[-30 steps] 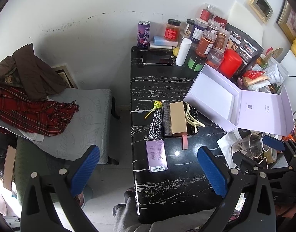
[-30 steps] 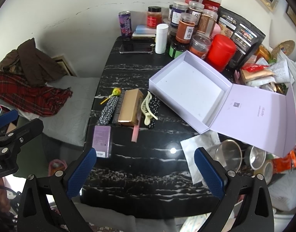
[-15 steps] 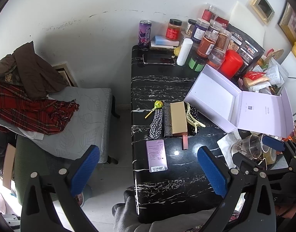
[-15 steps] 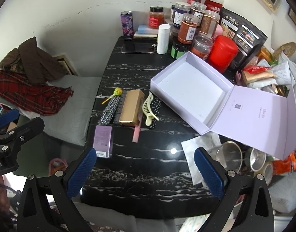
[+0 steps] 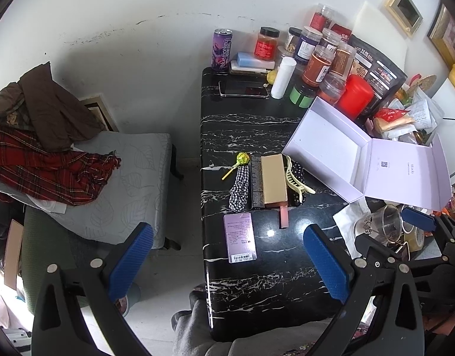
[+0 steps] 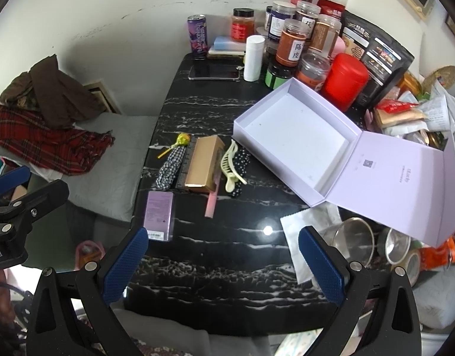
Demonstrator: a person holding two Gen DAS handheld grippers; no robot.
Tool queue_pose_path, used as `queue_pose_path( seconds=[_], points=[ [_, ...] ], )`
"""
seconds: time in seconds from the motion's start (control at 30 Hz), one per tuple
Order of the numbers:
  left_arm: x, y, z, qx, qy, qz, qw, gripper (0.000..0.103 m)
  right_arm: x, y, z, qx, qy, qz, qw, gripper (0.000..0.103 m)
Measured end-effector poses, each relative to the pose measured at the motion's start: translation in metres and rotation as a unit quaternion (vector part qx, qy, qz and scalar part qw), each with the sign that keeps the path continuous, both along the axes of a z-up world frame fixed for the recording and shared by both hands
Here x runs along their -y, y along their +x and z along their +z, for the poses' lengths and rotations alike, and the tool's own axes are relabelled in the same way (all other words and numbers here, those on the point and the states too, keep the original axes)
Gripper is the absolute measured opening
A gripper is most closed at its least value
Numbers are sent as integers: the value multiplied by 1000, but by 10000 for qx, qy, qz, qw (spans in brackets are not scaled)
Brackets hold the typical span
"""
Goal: Organize rigid objects
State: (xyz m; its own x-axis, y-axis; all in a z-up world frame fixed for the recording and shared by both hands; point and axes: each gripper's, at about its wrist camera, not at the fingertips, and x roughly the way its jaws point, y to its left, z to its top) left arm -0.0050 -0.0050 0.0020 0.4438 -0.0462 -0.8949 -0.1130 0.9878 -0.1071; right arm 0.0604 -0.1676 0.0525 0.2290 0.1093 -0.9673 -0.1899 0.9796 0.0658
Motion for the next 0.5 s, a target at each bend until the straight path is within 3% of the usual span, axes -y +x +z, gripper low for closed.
queue_pose_path(
  seconds=[0.5],
  points=[
    [3, 11, -21, -363, -111, 7, 9993, 103, 5, 5, -15, -239, 112, -20, 9997, 103]
  ],
)
